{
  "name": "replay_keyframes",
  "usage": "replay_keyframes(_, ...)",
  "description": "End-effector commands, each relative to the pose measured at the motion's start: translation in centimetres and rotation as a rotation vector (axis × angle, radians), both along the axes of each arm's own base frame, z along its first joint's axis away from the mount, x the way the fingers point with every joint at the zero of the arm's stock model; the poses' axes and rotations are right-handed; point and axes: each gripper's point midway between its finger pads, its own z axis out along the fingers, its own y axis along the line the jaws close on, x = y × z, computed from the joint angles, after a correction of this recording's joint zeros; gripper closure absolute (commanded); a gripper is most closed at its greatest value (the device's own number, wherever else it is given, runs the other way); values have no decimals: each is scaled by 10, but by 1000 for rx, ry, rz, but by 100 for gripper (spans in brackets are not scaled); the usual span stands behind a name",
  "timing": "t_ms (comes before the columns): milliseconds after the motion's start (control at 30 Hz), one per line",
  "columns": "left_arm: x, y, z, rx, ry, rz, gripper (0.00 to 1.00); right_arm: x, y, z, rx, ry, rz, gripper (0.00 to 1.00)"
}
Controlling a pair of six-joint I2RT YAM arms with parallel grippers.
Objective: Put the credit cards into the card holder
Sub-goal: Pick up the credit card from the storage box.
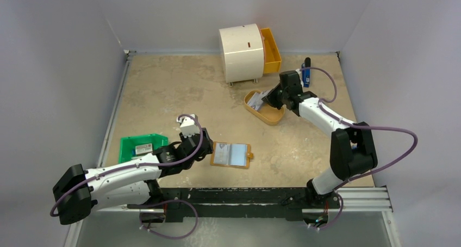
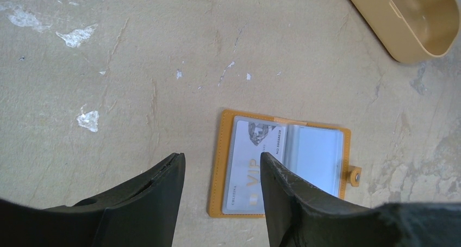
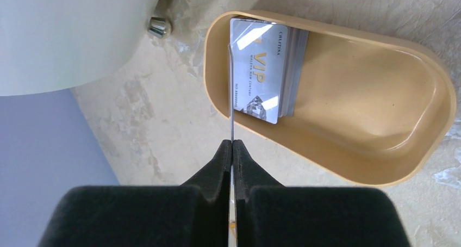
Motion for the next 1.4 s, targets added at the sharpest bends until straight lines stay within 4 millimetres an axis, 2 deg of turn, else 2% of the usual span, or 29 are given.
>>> replay_keyframes(0, 9, -7, 26, -55, -50, 22, 48, 7, -1, 32, 55, -34, -65, 100)
replay_keyframes(133, 9, -5, 27, -55, -52, 25, 48, 2, 2, 46, 93, -47, -63, 100)
replay_keyframes(333, 8, -4, 29, -62, -55, 31, 49, -14, 7, 80, 173, -113, -30, 100)
replay_keyframes(600, 8, -5, 30, -72, -57, 31, 49, -24, 9, 91, 211, -154, 11, 100)
replay_keyframes(800, 10, -1, 48, -92, -92, 48, 49, -44, 16, 104, 224, -206, 112, 100)
replay_keyframes(933, 13, 0, 67, -129, -124, 62, 49, -68, 31, 125, 273, -285, 277, 100)
replay_keyframes(1067, 14, -1, 98, -221, -176, 66, 47, -105, 46, 150, 338, -417, 483, 100)
replay_keyframes(1267, 13, -15, 166, -481, -311, 15, 38, -156, 53, 185, 388, -582, 694, 100)
replay_keyframes(1367, 11, -25, 193, -573, -361, -29, 30, -179, 54, 195, 410, -639, 782, 100)
